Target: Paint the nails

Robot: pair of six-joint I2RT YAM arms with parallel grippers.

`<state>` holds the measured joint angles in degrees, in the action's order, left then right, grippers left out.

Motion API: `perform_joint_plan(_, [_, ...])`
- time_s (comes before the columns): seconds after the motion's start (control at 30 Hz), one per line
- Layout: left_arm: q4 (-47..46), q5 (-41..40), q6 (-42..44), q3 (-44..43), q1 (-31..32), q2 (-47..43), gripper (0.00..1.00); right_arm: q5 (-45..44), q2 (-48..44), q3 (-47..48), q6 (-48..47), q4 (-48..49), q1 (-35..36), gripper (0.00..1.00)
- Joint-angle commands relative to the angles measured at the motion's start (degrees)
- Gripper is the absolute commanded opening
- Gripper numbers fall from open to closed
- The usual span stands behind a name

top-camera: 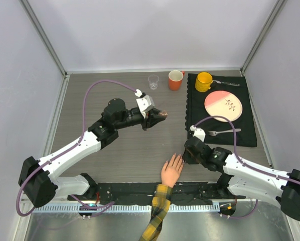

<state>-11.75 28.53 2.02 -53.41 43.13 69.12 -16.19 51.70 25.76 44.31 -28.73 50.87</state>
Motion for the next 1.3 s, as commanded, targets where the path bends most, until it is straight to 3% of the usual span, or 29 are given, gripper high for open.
perform_joint_plan(0.0, [-2.1, 0.6, 0.7, -0.9, 0.3, -1.8, 0.0, -1.2, 2.3, 1.6, 0.2, 3.9, 0.0, 0.01])
perform_joint_plan(0.87, [-1.9, 0.6, 0.9, -1.0, 0.2, -1.9, 0.0, -6.0, 4.4, 3.0, -0.6, 3.5, -0.1, 0.01])
perform_joint_plan(1.27, [-1.8, 0.6, 0.9, -0.9, 0.2, -2.0, 0.0, -2.1, 2.4, 2.2, -1.4, 3.5, -0.1, 0.01])
